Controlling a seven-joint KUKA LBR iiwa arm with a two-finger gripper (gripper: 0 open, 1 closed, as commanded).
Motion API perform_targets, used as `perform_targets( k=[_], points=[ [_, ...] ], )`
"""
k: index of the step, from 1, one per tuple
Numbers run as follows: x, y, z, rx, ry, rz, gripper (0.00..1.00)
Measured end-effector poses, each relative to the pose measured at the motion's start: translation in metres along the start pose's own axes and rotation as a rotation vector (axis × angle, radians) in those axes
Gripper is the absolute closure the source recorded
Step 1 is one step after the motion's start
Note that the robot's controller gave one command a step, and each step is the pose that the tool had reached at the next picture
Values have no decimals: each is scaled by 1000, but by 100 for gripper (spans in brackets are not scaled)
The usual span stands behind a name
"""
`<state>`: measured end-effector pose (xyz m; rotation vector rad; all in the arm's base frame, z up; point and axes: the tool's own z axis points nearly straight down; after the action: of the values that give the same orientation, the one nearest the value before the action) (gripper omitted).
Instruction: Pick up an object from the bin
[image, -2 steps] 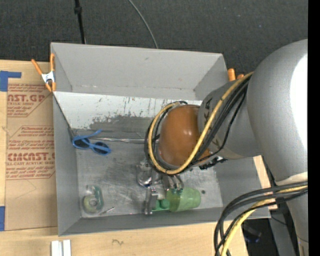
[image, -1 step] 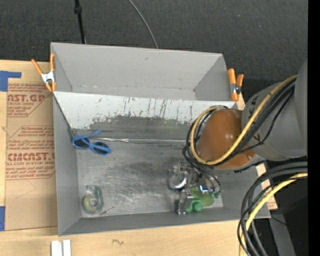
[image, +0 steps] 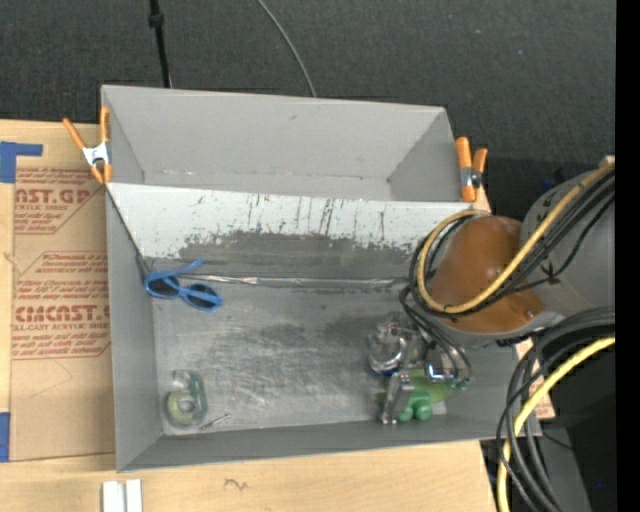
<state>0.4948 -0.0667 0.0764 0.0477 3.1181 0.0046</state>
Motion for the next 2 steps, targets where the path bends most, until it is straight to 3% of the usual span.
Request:
perform_targets(
  k=[1,2],
  points=[
    [-8,-37,-1,-9,8,-253,0],
    [-19,-43,-5,-22,17,-330,0]
  ],
)
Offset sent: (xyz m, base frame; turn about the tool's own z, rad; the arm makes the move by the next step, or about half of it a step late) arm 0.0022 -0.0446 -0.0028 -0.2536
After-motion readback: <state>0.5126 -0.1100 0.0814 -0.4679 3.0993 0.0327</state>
